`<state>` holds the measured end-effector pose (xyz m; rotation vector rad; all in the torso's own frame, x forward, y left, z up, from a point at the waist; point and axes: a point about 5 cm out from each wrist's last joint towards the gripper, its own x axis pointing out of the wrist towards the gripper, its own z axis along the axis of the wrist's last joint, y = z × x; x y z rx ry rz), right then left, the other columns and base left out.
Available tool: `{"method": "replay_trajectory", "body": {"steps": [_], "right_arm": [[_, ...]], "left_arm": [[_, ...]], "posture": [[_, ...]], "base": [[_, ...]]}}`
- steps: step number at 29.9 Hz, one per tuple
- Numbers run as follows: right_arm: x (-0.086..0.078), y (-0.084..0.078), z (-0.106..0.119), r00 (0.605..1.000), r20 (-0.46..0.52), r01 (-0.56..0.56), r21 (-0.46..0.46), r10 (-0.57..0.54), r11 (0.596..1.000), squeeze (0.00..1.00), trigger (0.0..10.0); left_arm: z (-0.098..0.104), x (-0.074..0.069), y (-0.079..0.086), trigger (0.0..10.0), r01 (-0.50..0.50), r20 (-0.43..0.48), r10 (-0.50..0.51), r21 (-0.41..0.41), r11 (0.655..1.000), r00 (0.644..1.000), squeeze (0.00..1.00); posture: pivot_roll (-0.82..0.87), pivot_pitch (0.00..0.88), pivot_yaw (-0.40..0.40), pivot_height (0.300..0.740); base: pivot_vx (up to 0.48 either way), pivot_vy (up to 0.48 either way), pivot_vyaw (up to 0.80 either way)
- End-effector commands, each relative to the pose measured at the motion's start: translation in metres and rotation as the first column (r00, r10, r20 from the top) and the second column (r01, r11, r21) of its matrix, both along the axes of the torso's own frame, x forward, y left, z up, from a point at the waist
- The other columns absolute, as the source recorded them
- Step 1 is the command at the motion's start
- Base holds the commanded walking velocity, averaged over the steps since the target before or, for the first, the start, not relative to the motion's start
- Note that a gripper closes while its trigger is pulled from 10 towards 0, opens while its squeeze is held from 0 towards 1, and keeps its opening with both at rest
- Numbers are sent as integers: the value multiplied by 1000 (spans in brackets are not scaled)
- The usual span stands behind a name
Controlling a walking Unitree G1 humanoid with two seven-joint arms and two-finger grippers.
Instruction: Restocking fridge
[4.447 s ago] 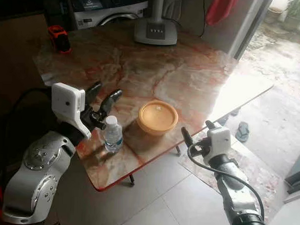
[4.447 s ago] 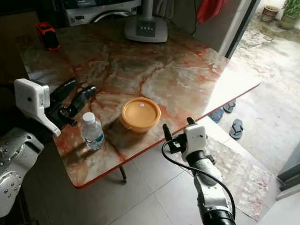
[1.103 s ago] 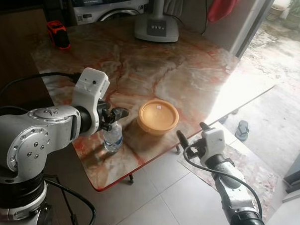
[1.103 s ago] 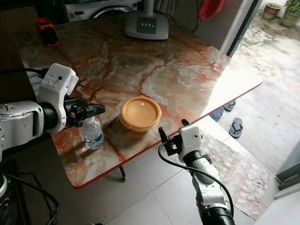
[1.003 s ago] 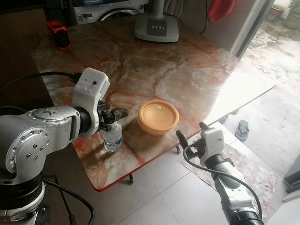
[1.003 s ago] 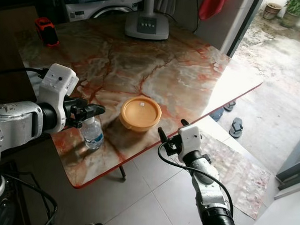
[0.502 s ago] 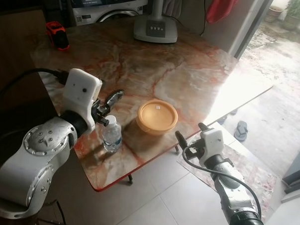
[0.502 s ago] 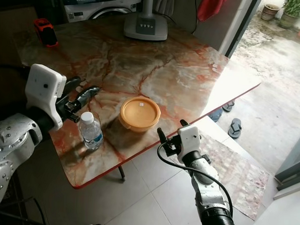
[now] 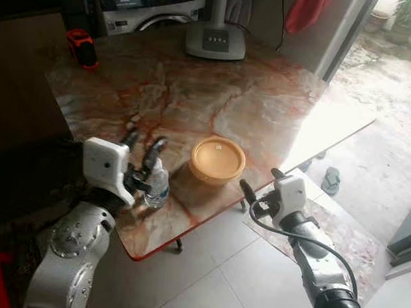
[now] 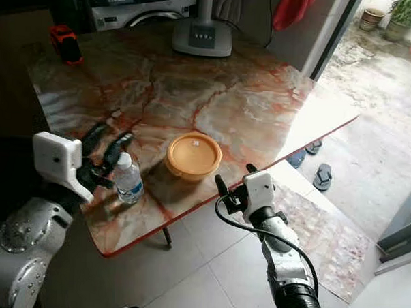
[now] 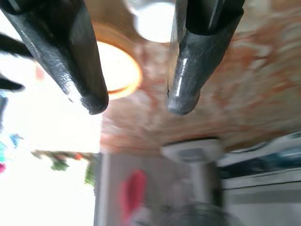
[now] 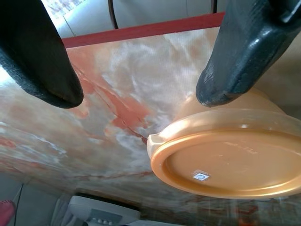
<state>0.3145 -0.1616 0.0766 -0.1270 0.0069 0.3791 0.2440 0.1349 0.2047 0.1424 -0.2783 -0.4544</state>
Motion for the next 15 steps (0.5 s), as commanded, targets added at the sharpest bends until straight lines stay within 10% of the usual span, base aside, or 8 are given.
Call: {"method": "replay_trajectory", "body": {"steps": [1, 6, 7, 15], "right_arm": [[0, -3, -1, 1000, -6, 6, 3, -6, 1000, 0, 10000], [0, -4, -1, 1000, -5, 9, 4, -8, 1000, 0, 10000], [0, -4, -1, 1000, -5, 9, 5, -9, 1000, 0, 10000], [1, -4, -1, 1000, -8, 3, 5, -3, 1000, 0, 10000]], "left_arm": [[-7, -3, -4, 10000, 51, -15, -50, 38, 998, 999, 0], [-17, -5, 7, 10000, 61, -26, -59, 74, 995, 998, 20], [-16, -6, 11, 10000, 60, -27, -58, 84, 995, 998, 965], [-2, -4, 24, 10000, 33, 15, -35, 105, 994, 999, 1000]], "posture": [[88, 104, -87, 740], [91, 107, -86, 740], [90, 109, -88, 740], [92, 112, -91, 740]], "base": [[0, 0, 0], [0, 0, 0], [0, 0, 0], [0, 0, 0]]}}
